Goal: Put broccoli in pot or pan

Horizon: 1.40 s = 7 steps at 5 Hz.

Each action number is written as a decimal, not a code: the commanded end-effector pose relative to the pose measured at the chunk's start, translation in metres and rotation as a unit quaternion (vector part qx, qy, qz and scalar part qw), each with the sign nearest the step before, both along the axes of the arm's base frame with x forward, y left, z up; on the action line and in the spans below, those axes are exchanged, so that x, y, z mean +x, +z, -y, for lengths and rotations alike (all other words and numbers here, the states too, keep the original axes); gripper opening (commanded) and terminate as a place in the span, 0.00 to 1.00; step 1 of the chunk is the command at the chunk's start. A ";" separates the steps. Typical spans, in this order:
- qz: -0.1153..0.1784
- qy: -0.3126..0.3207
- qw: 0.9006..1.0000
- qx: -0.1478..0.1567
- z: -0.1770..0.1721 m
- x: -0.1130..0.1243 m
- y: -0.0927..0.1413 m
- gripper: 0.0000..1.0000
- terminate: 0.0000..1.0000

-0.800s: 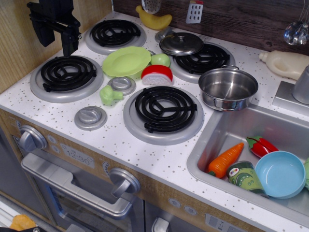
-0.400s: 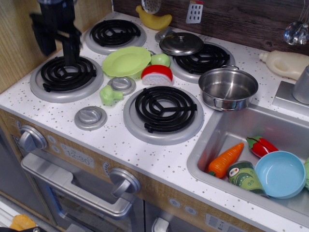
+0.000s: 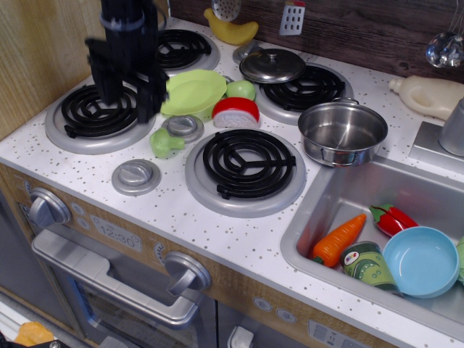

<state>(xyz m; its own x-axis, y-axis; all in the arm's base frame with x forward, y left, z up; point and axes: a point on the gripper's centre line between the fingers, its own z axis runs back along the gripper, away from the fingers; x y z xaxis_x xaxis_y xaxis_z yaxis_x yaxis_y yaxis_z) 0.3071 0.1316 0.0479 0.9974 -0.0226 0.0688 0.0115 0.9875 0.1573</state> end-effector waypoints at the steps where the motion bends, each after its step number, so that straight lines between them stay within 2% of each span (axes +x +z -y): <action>1: 0.038 -0.024 0.999 0.012 0.010 0.013 -0.003 1.00 0.00; 2: 0.046 -0.041 0.998 0.012 0.006 0.017 -0.010 1.00 0.00; 5: 0.075 -0.061 0.995 -0.020 0.017 0.022 -0.037 1.00 0.00; 6: 0.067 -0.053 0.996 -0.023 0.019 0.023 -0.036 0.00 0.00; 7: 0.052 -0.037 0.997 -0.037 0.026 0.024 -0.021 0.00 0.00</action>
